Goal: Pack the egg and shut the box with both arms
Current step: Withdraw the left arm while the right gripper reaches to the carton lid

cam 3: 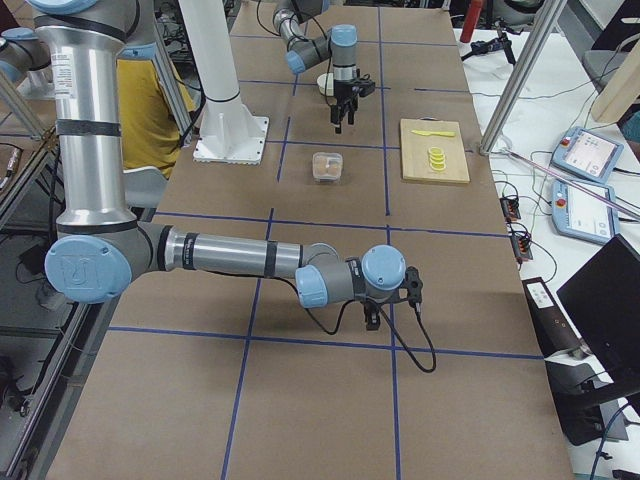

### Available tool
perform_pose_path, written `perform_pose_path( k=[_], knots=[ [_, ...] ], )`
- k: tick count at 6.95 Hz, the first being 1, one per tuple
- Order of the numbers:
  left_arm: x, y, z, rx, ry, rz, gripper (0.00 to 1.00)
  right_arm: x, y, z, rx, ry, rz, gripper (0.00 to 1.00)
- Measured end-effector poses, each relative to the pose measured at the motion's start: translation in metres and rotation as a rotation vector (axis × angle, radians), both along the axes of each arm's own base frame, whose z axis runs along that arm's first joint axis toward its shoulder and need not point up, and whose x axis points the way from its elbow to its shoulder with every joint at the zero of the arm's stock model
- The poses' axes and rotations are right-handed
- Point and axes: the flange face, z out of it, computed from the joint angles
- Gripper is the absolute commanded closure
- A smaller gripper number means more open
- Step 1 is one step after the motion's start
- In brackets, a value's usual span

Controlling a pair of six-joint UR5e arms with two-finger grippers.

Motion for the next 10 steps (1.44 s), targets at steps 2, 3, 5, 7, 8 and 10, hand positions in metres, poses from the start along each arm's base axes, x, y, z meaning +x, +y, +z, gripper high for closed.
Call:
perform_pose_path(
  k=[2,3,5,7,8,10],
  knots=[
    [-0.092,-0.041,0.065,0.015,-0.053,-0.034,0.00,-0.045,0.015,-0.058,-0.055,-0.014,0.029,0.72],
    [-0.141,-0.065,0.101,0.061,-0.093,-0.043,0.00,-0.076,0.022,-0.082,-0.076,-0.022,0.064,1.00],
    [-0.238,-0.108,0.163,0.134,-0.181,-0.048,0.00,-0.169,0.050,-0.120,-0.093,-0.047,0.135,1.00],
    [-0.309,-0.124,0.210,0.168,-0.270,-0.030,0.00,-0.247,0.084,-0.160,-0.079,-0.070,0.147,1.00],
    [-0.325,-0.127,0.222,0.167,-0.292,-0.027,0.00,-0.275,0.097,-0.182,-0.082,-0.089,0.151,1.00],
    [-0.332,-0.127,0.233,0.160,-0.307,-0.024,0.00,-0.315,0.107,-0.224,-0.093,-0.145,0.155,1.00]
  ],
)
